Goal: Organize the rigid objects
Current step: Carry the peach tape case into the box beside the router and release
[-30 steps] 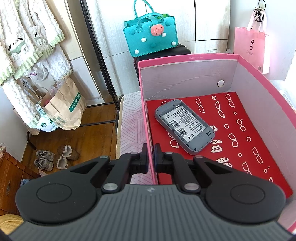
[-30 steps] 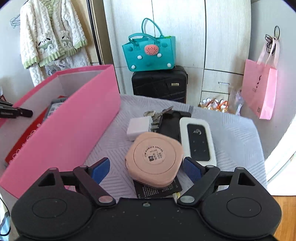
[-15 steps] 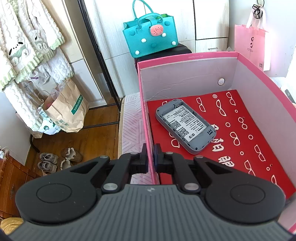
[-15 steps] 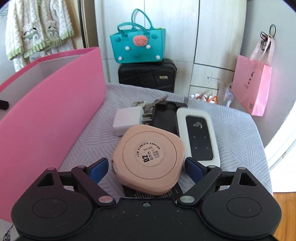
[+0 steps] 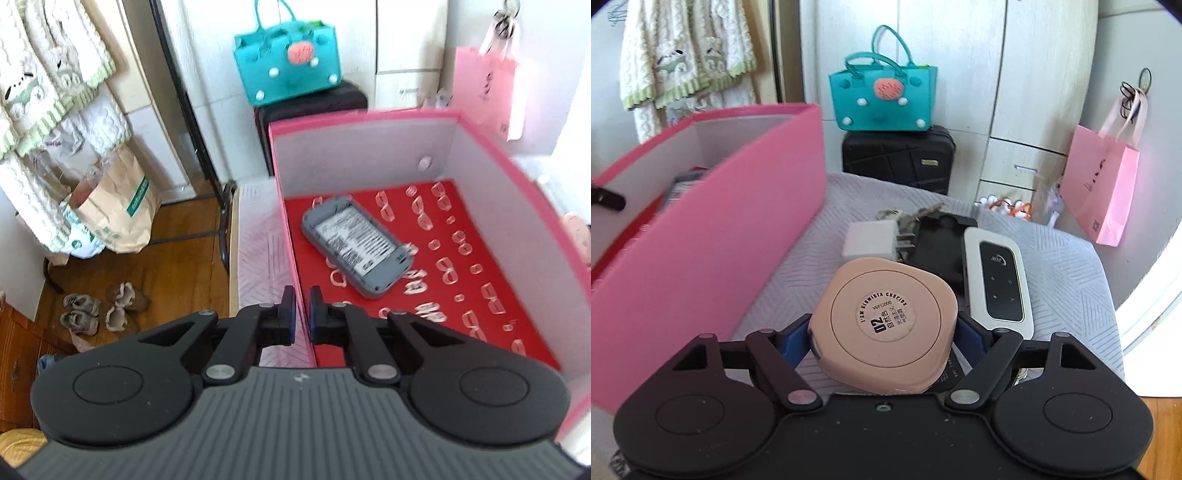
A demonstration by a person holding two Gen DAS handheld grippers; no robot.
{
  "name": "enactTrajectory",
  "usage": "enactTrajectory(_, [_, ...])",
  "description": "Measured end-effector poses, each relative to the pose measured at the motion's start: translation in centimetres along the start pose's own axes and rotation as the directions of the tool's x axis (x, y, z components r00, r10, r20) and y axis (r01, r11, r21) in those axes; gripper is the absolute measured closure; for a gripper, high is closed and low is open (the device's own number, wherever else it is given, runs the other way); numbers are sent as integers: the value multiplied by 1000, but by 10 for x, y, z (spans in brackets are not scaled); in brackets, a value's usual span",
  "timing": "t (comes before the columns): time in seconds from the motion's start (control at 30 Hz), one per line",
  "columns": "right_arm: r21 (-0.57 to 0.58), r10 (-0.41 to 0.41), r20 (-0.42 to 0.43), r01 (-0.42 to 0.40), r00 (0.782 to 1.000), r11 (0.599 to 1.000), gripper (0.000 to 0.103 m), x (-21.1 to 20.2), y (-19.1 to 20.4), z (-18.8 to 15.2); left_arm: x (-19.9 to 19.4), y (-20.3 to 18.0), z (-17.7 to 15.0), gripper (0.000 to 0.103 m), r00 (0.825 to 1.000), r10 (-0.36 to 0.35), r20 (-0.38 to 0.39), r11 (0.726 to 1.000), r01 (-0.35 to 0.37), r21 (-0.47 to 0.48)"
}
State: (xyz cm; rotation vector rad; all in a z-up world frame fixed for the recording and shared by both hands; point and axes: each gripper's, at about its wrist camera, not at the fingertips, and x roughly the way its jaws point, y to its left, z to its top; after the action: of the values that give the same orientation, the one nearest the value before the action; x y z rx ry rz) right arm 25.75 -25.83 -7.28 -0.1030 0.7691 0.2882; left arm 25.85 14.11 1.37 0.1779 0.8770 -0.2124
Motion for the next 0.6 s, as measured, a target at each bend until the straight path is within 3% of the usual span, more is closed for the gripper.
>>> enactTrajectory(0.1, [-24,21,24,-20,1000,1000,20,-16,6,4,-19,-4,-1,94,1000,-7,19,999,7,32])
enactTrajectory(0.23, [-28,78,72,-76,994,997,20,-36,11,15,-16,-15,-13,94,1000,30,5,997,-30,66])
enactTrajectory(0.43, [-78,149,145,-139,978,987,20,-58,30,46,8,-13,-30,94,998,14,-69,1000,-15,-17])
enactTrajectory(0.6, [-140,184,128,-166,975,976,20,-50,52,68,3,-16,-37,94,999,35,-12,998,-36,-55])
